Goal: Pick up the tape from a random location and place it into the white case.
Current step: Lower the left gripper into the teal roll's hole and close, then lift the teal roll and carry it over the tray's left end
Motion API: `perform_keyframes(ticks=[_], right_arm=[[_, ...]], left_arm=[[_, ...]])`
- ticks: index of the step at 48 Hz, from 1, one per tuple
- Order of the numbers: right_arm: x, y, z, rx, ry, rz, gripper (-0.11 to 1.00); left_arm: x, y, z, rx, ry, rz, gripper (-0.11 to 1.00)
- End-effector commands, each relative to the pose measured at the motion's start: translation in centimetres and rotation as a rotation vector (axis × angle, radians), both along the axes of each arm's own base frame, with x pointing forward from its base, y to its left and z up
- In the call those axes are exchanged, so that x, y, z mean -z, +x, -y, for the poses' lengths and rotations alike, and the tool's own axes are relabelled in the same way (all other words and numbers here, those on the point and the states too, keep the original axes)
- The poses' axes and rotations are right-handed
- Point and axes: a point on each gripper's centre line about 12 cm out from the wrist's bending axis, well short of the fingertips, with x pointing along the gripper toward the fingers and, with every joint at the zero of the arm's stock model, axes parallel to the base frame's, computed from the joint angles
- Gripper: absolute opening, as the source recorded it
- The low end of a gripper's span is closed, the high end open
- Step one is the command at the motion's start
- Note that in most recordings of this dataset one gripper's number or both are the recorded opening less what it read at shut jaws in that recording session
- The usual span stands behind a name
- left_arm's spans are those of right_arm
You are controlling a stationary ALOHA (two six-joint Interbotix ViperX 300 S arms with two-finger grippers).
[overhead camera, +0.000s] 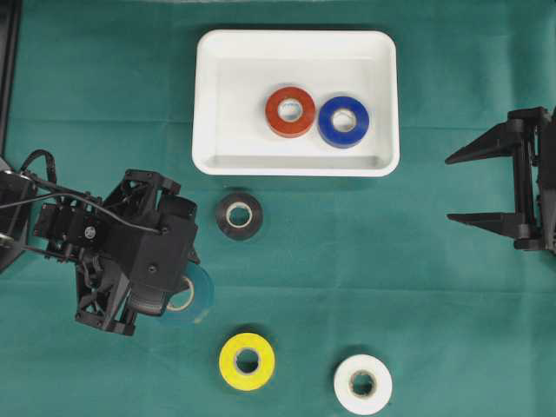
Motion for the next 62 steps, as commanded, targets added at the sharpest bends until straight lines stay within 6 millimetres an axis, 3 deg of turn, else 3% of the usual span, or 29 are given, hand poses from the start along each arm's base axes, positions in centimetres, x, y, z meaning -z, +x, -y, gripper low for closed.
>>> perform_keyframes(ticks=[1, 30, 43, 52, 62], right_arm=[[-1.0, 0.5, 0.0, 0.0, 0.001, 0.029, 0.88], [-0.9, 0.6, 0.0, 0.001, 0.003, 0.028, 0.87], [-0.9, 0.5, 0.0, 0.001, 0.001, 0.024, 0.87], [-0.9, 0.5, 0.0, 0.001, 0.001, 0.023, 0.87], [-0.8, 0.5, 0.0, 0.002, 0.0, 0.012, 0.87]], left_arm=[[-1.5, 0.2, 0.1, 0.002, -0.012, 0.046, 0.22], [-1.3, 0.4, -0.1, -0.007, -0.009, 0.043, 0.22], [-1.1, 1.2, -1.1, -0.039, -0.007, 0.049, 0.22], [-0.7, 1.9, -2.9, -0.095, -0.005, 0.048, 0.22], [-0.4, 2.4, -7.0, -0.213, 0.0, 0.042, 0.22]])
